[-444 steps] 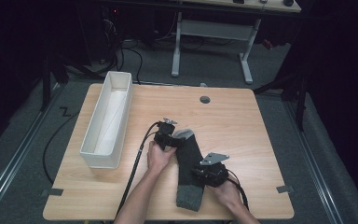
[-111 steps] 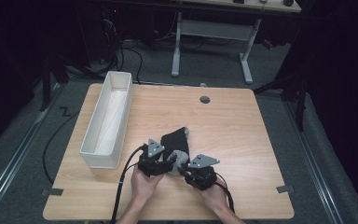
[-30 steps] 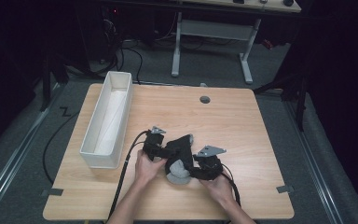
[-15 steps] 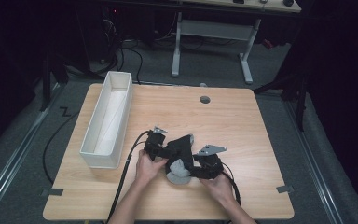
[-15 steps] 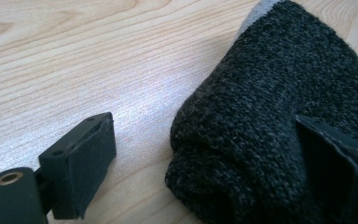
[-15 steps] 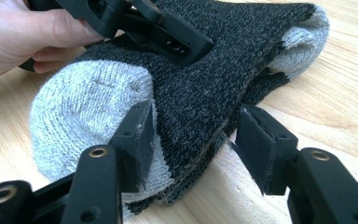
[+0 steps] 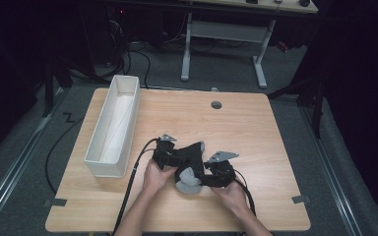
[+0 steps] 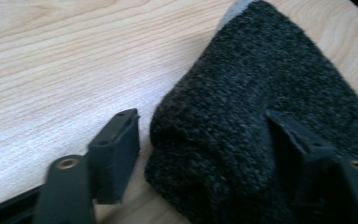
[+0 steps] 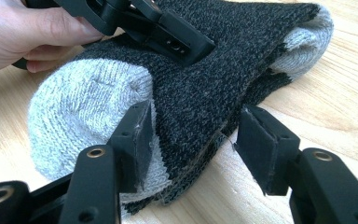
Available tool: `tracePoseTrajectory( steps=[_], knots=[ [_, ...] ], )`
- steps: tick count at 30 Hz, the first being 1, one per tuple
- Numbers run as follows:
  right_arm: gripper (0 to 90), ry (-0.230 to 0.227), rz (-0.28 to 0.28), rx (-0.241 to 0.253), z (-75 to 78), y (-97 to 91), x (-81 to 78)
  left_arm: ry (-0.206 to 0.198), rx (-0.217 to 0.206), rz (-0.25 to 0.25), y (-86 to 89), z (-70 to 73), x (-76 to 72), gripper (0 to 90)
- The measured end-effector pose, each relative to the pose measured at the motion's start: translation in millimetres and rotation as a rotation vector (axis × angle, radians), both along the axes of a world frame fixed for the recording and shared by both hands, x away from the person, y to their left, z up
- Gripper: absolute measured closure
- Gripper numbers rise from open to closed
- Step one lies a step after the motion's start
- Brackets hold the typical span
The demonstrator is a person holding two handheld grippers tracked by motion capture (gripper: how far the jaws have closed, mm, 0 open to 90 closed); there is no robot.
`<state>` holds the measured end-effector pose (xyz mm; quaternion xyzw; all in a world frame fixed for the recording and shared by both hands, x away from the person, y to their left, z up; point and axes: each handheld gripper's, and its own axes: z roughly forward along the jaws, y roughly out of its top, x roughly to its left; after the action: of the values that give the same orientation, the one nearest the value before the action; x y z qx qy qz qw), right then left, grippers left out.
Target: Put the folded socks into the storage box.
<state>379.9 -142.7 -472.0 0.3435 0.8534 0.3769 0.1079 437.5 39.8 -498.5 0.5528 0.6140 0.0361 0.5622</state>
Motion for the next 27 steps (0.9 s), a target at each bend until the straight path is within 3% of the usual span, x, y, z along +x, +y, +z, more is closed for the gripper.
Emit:
tracePoseTrajectory(
  steps=[3,15,20,23,27],
  knots=[
    [45.5,0.001,0.001,0.006,-0.4,-0.4,0.4,-0.023,0.012,-0.012,-1.8,1.4,-3.0,38.7],
    [45.0,0.013,0.007,0.013,-0.8,-1.9,2.1,-0.005,-0.007,-0.026,1.5,2.9,-3.6,44.8],
    [45.6,0.005,0.004,0.001,-0.5,-1.0,0.6,-0.038,0.017,-0.016,1.2,0.6,-2.0,33.9],
    [45.5,0.008,0.002,0.003,-0.9,-1.1,0.7,-0.028,0.001,-0.020,2.3,-0.6,-0.6,31.2],
    [45.0,0.011,0.004,0.007,-1.3,-1.3,1.6,-0.031,-0.003,-0.041,0.4,1.6,-3.4,42.6]
  ],
)
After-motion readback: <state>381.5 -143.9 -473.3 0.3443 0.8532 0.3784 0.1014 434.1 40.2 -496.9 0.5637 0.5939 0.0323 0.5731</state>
